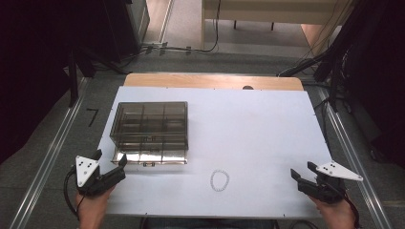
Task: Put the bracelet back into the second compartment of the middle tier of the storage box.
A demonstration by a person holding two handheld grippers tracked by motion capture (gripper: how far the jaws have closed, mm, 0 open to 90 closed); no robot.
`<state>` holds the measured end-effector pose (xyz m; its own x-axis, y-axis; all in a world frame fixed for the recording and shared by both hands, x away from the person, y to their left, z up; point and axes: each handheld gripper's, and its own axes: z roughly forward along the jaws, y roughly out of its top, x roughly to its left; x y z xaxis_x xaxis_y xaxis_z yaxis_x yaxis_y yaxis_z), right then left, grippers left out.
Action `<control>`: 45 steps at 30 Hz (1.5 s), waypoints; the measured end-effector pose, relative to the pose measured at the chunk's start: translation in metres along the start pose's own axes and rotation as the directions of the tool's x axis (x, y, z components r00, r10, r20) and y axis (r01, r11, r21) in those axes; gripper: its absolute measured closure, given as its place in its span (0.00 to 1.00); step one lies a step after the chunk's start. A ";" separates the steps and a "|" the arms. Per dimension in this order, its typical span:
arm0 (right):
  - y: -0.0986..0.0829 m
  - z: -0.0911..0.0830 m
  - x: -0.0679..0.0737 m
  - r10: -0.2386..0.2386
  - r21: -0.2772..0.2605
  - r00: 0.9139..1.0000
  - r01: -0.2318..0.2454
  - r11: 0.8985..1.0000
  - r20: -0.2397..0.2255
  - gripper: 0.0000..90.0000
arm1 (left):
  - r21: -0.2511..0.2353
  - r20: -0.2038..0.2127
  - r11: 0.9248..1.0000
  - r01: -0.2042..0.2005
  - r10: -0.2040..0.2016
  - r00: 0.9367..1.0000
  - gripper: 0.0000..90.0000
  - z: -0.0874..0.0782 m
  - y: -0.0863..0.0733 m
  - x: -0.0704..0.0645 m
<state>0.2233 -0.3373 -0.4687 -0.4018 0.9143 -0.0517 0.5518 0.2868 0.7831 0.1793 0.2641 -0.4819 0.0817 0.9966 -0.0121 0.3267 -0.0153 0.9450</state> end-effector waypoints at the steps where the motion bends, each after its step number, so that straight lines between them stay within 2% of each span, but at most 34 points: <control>1: 0.000 0.000 0.000 0.001 0.002 1.000 -0.001 1.000 -0.001 0.35 | 0.000 0.000 1.000 0.000 0.000 1.000 0.19 0.000 0.000 0.000; 10: 0.001 0.000 0.003 -0.007 0.000 1.000 0.007 1.000 -0.014 0.35 | 0.002 0.003 1.000 0.002 -0.002 1.000 0.19 0.000 0.000 0.000; 22: 0.003 0.004 0.012 -0.043 0.007 0.998 0.043 0.999 -0.051 0.35 | 0.001 0.011 1.000 0.000 0.000 1.000 0.19 0.001 0.000 -0.001; 25: 0.004 0.007 0.018 -0.068 0.015 0.996 0.069 0.998 -0.066 0.35 | 0.005 0.010 1.000 -0.003 0.003 1.000 0.19 0.001 0.000 -0.001; 45: 0.009 0.016 0.035 -0.123 0.014 0.986 0.125 0.992 -0.112 0.35 | 0.004 0.014 1.000 -0.008 0.008 1.000 0.19 0.001 0.000 -0.003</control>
<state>0.2259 -0.2979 -0.4731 -0.5458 0.8343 -0.0776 0.5075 0.4029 0.7616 0.1805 0.2609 -0.4820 0.0973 0.9952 -0.0087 0.3297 -0.0240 0.9438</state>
